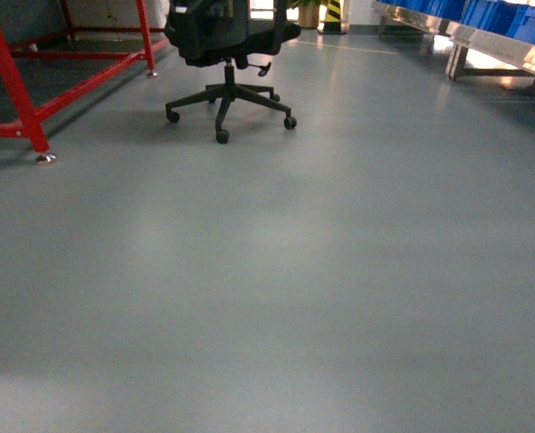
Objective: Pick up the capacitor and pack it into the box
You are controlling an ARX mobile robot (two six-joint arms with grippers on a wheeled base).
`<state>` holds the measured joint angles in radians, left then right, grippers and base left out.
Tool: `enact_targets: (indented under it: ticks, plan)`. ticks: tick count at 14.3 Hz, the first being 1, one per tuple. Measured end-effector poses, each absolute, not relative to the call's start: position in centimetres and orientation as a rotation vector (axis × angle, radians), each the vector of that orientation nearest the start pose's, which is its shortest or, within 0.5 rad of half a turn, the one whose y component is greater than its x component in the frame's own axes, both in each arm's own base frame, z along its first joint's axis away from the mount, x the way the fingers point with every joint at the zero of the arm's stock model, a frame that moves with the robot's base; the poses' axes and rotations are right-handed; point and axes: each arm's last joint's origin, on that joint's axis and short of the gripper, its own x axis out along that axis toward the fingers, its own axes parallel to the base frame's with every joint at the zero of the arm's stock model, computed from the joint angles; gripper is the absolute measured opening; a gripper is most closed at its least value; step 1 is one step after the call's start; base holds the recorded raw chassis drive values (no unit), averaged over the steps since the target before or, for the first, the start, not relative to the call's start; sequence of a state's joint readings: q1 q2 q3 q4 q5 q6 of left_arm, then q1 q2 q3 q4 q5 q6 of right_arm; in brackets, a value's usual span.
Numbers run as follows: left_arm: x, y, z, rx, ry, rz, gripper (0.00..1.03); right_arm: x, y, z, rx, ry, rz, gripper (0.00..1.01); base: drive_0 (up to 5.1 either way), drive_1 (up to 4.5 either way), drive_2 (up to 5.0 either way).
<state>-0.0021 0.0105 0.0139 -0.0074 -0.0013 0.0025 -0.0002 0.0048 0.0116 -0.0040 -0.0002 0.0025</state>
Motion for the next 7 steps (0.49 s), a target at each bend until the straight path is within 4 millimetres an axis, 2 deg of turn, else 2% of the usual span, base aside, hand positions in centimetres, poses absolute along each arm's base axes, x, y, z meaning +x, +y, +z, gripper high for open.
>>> enact_targets:
  ticks: [7]
  plan:
    - [9.75,-0.02,16.69,0.003,0.002,-0.002,0.42,9.73,0.00,16.70,0.002,-0.006,0.000,0.98,-4.9,3.22,1.6]
